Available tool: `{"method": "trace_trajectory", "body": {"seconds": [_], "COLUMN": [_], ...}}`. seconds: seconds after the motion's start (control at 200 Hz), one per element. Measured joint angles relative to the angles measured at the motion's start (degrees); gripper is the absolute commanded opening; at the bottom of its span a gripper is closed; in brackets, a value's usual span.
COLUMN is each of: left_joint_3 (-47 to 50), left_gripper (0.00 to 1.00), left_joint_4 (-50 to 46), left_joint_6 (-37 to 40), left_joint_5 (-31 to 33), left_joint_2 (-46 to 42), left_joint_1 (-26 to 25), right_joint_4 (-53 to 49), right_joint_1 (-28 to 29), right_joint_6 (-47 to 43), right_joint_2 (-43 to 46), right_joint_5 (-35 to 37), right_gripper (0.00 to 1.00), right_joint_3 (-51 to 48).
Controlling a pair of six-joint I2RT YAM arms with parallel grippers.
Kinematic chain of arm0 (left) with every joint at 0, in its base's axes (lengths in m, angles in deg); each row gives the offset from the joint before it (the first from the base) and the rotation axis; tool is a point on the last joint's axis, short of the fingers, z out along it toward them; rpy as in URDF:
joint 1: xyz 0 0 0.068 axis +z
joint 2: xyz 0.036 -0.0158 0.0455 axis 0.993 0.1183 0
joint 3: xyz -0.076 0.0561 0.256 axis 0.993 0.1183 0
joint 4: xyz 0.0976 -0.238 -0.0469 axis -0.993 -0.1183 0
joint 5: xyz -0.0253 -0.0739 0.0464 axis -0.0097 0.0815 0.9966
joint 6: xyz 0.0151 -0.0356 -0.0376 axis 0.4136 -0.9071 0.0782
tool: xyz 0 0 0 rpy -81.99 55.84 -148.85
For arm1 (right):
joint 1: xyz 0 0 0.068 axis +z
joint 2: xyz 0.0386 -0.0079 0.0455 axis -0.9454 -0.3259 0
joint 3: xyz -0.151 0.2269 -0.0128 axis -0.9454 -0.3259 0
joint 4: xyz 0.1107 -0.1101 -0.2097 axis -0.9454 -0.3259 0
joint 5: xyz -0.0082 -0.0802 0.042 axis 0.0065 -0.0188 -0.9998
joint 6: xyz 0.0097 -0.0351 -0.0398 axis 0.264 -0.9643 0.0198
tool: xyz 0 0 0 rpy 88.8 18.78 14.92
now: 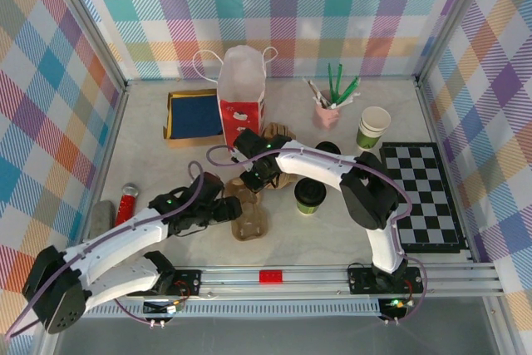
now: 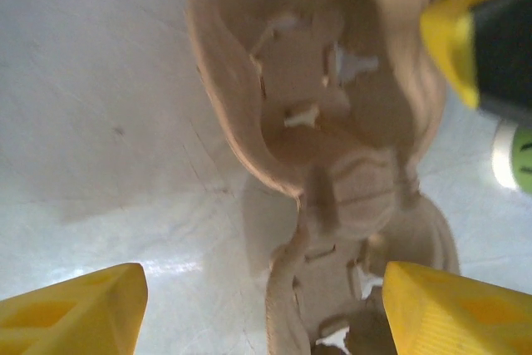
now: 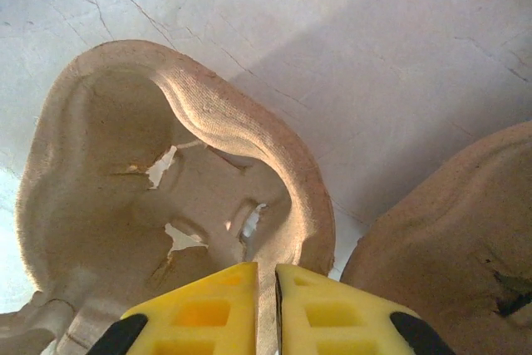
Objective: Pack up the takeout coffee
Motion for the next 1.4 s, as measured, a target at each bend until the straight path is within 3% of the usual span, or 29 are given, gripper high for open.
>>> {"method": "trace_trajectory", "body": {"seconds": [0.145,0.325,0.73,1.401], "left_joint_3": [0.02,0.5,3.48,6.08], "left_gripper": [0.74,0.71,0.54,0.51], "left_joint_4": [0.31,1.62,4.7,3.69], "left_joint_6": [-0.79,-1.9,-3.56,-3.87], "left_joint_5": [1.03,2.36,2.84,4.94], "left_joint_2": [5.07,7.89,9.38,5.92], "left_joint_1": [-3.45,-4.13,-4.24,-4.35], "right_joint_4": [0.13,0.2,-0.48,-1.14], "right_joint_1": [0.0,0.0,-0.2,-0.55], "right_joint_6": [0.04,0.02,0.24,0.24], "right_joint_2": [0.15,0.31,-0.66,-4.42], "right_joint_5": [0.0,0.44,1.31,3.06], "right_gripper": [0.14,0.14,0.14,0.13], "right_joint_3": [0.0,0.0,3.34,4.66]}}
